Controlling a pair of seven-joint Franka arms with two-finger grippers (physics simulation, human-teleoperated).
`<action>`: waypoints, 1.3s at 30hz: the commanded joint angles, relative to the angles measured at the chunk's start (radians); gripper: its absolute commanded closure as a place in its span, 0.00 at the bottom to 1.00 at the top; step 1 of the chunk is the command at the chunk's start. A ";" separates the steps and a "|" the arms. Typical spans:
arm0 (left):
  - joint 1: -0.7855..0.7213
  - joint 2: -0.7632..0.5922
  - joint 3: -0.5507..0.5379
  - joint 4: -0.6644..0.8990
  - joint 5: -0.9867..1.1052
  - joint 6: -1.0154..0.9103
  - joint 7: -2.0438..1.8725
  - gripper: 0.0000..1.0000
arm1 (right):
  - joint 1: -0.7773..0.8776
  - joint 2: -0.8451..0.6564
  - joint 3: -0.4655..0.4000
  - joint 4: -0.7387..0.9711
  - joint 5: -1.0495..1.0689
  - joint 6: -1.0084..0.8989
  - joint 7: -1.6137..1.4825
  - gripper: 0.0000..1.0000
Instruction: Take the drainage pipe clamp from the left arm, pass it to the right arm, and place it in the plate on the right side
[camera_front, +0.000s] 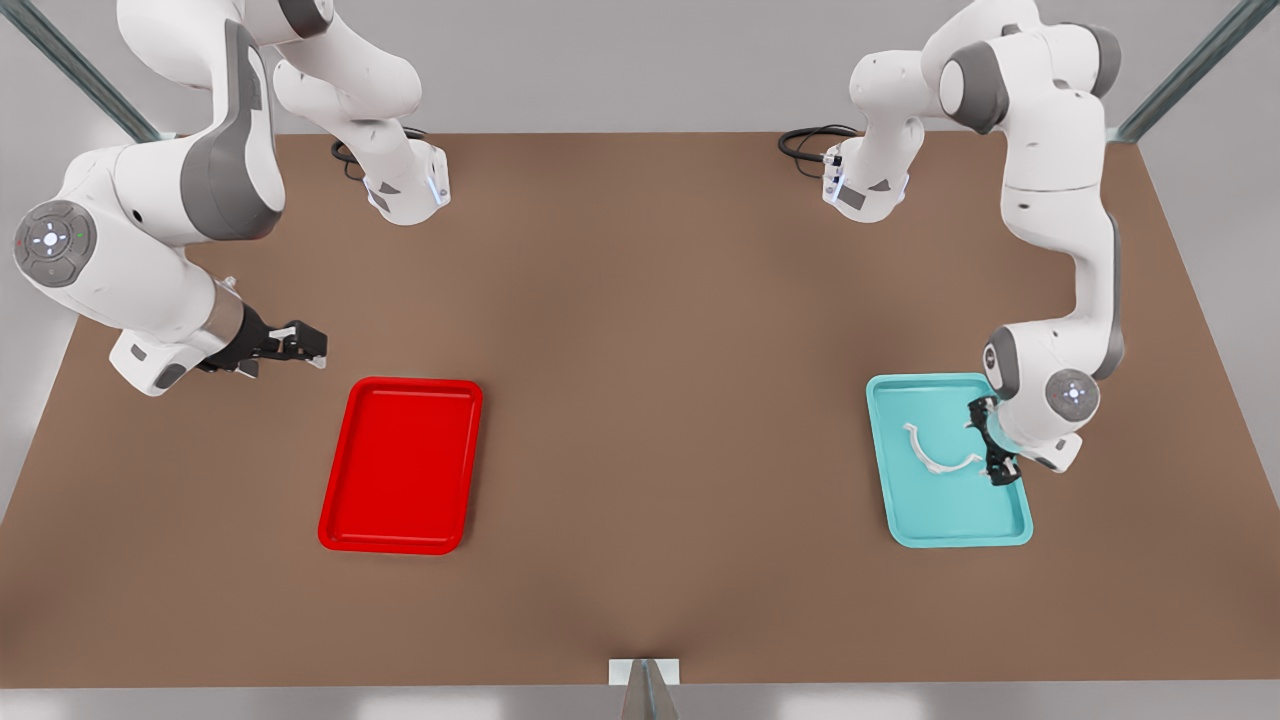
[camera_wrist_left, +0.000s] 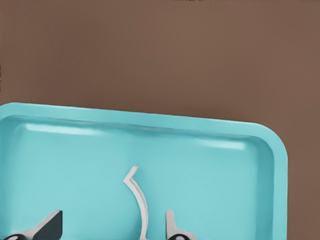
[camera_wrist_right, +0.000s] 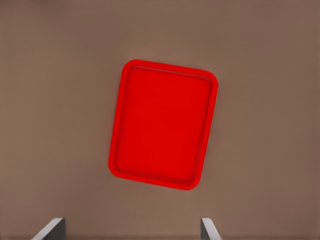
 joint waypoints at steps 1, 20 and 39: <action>-0.003 0.019 0.000 0.001 0.000 0.035 -0.664 0.00 | -0.002 -0.001 0.000 0.000 0.001 0.000 -0.006 0.00; 0.000 0.108 -0.005 0.001 0.001 0.138 -0.656 0.46 | -0.004 -0.002 0.003 -0.001 0.001 -0.003 -0.016 0.00; -0.014 0.083 -0.016 0.150 0.003 -0.095 -0.529 0.79 | -0.013 -0.001 0.002 -0.003 0.001 -0.003 -0.032 0.00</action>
